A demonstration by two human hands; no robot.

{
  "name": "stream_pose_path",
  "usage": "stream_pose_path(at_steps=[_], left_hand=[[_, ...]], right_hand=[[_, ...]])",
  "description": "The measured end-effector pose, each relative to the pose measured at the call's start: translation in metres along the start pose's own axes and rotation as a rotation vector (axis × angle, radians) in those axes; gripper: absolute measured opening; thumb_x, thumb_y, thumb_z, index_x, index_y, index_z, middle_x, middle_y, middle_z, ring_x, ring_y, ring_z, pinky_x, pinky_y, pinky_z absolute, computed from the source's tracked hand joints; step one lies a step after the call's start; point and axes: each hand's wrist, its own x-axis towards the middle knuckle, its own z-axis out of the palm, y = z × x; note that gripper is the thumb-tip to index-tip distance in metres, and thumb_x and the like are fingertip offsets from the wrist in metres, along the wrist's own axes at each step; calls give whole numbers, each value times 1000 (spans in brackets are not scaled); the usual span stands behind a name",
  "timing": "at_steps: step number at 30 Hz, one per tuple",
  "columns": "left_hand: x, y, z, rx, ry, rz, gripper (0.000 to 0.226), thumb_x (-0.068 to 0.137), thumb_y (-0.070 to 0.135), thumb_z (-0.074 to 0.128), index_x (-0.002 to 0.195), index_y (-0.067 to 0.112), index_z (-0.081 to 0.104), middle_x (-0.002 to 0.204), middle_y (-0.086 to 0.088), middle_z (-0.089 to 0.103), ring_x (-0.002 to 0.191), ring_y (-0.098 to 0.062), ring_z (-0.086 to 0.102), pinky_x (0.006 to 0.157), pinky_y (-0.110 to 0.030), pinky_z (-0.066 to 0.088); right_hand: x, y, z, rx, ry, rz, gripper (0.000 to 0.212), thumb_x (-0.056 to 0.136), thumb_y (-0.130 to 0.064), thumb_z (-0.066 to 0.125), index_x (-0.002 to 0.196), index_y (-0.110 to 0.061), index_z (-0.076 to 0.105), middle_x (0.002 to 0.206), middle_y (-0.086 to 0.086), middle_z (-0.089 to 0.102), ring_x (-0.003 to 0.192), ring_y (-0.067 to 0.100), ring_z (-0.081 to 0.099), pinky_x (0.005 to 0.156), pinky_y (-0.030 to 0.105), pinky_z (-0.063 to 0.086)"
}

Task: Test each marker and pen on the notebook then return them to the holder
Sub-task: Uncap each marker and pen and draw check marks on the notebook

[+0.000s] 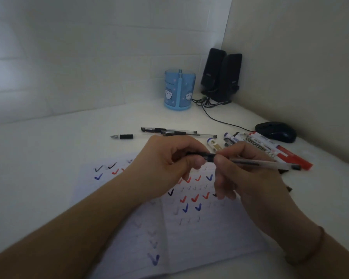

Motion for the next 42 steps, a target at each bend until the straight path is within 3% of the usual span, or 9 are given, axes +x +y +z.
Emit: stream_pose_path(at_steps=[5, 7, 11, 16, 20, 23, 31, 38, 42], left_hand=[[1, -3, -6, 129, 0, -55, 34, 82, 40, 63, 115, 33, 58, 95, 16, 69, 85, 0, 65, 78, -20, 53], [5, -12, -15, 377, 48, -94, 40, 83, 48, 58, 121, 35, 54, 105, 21, 63, 92, 4, 58, 83, -20, 47], [7, -39, -38, 640, 269, -144, 29, 87, 33, 63, 114, 24, 62, 112, 7, 63, 100, -14, 57, 88, -28, 42], [8, -61, -62, 838, 315, -449, 32, 88, 31, 60, 118, 23, 59, 129, -2, 56, 117, -31, 46, 97, -44, 39], [6, -70, -71, 880, 274, -616, 36, 90, 30, 55, 126, 24, 54, 132, -4, 53, 121, -33, 42, 99, -47, 36], [6, -75, -72, 855, 241, -663, 36, 91, 23, 53, 127, 23, 53, 129, -4, 55, 120, -33, 43, 98, -48, 36], [6, -81, -74, 889, 275, -626, 21, 91, 21, 55, 109, 25, 65, 112, -6, 59, 108, -32, 46, 91, -45, 39], [9, -78, -75, 697, 364, -495, 15, 88, 10, 59, 90, 22, 67, 95, -2, 67, 89, -22, 58, 84, -34, 45], [12, -52, -74, 354, 496, -447, 15, 88, 12, 62, 84, 24, 70, 69, 8, 68, 53, -2, 52, 54, -18, 38]], right_hand=[[3, -17, -19, 494, -170, -22, 27, 81, -22, 58, 106, -19, 66, 91, 11, 72, 75, 28, 68, 52, 28, 49], [6, -24, -26, 552, -70, 23, 26, 85, -23, 46, 102, -17, 66, 100, 11, 71, 86, 31, 69, 59, 32, 52], [14, -11, -37, -228, 435, -23, 13, 95, -7, 49, 98, -20, 50, 84, 5, 69, 58, 19, 66, 50, 28, 53], [15, 0, -44, -873, 436, -29, 22, 83, -17, 69, 96, -25, 52, 77, -17, 57, 61, -2, 50, 55, 12, 33], [19, 5, -50, -1053, 441, 42, 17, 84, -10, 66, 97, -20, 61, 83, -7, 56, 60, -4, 42, 53, 5, 26], [21, 9, -58, -1069, 430, 126, 22, 85, -6, 61, 105, -16, 66, 98, 4, 62, 63, 1, 44, 55, 6, 30], [23, 14, -57, -1179, 341, 187, 23, 82, -28, 64, 104, -28, 67, 113, 2, 65, 107, 25, 54, 92, 44, 47], [16, 7, -46, -1109, 447, -66, 12, 81, -16, 68, 93, -15, 69, 100, 5, 65, 100, 21, 49, 92, 40, 38], [15, 3, -38, -973, 370, -196, 6, 83, -20, 66, 82, -25, 65, 75, -18, 56, 72, -1, 51, 73, 17, 41]])
